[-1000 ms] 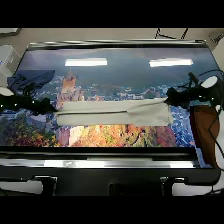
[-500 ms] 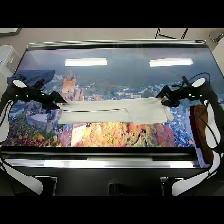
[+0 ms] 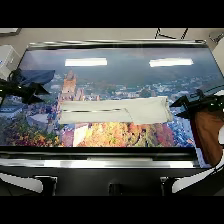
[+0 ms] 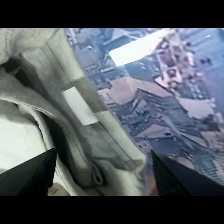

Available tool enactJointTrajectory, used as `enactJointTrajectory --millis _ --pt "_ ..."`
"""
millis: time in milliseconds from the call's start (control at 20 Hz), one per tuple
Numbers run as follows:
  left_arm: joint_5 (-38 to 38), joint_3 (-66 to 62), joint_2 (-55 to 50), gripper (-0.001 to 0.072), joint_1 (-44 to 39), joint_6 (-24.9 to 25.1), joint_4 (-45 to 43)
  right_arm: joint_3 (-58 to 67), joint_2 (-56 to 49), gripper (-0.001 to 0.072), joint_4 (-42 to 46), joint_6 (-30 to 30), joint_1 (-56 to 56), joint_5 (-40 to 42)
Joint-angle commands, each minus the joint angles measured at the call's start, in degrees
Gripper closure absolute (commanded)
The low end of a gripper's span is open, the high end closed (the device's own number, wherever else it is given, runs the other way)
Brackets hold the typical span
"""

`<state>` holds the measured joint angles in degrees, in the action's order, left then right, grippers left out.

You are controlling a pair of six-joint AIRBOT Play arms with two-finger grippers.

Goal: Fold the clothes and pants, and hang the long-sleeved shirts on hangers.

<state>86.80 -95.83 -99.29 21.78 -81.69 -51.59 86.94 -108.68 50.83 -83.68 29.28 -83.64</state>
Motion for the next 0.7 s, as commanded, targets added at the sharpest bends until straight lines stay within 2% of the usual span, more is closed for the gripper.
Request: enactJointTrajectory --millis 0,200,350,400,450,500,550,600,650 --pt "0.9 -0.2 4.0 0.0041 -0.9 -1.0 0.0 -0.1 -3.7 -0.0008 -7.3 5.7 0.7 -2.8" --pt "0.9 -0.2 5.6 0.0041 -4.0 -3.5 0.0 -0.1 -5.9 -0.0008 -8.9 8.8 -1.0 -3.3" --pt "0.8 -0.2 6.0 0.0042 -7.9 -3.4 0.8 -0.1 -5.9 0.0013 -8.8 11.0 -4.7 -0.7" --pt "0.8 -0.2 6.0 0.0042 -9.7 -3.4 1.1 -0.1 -5.7 0.0154 -8.7 10.4 -5.6 0.2" --pt "0.7 -0.2 6.0 0.0049 -11.6 -3.4 1.2 -0.1 -5.2 0.0351 -8.5 9.6 -6.1 0.8" --pt "0.0 -0.2 5.9 0.0058 -14.1 -3.4 1.1 -0.1 -4.0 0.0584 -8.2 8.5 -6.5 1.1" --pt "-1.9 0.0 5.9 0.006 -16.9 -3.1 1.0 -0.1 -2.4 0.0645 -8.0 7.3 -6.9 1.2" --pt "-5.1 0.4 5.8 0.0089 -19.7 -3.2 1.0 -0.1 0.1 0.0661 -7.9 7.4 -7.5 1.2" --pt "-9.2 1.2 5.7 0.0214 -22.8 -3.2 1.0 -0.1 2.9 0.0661 -7.9 7.2 -8.4 1.3"
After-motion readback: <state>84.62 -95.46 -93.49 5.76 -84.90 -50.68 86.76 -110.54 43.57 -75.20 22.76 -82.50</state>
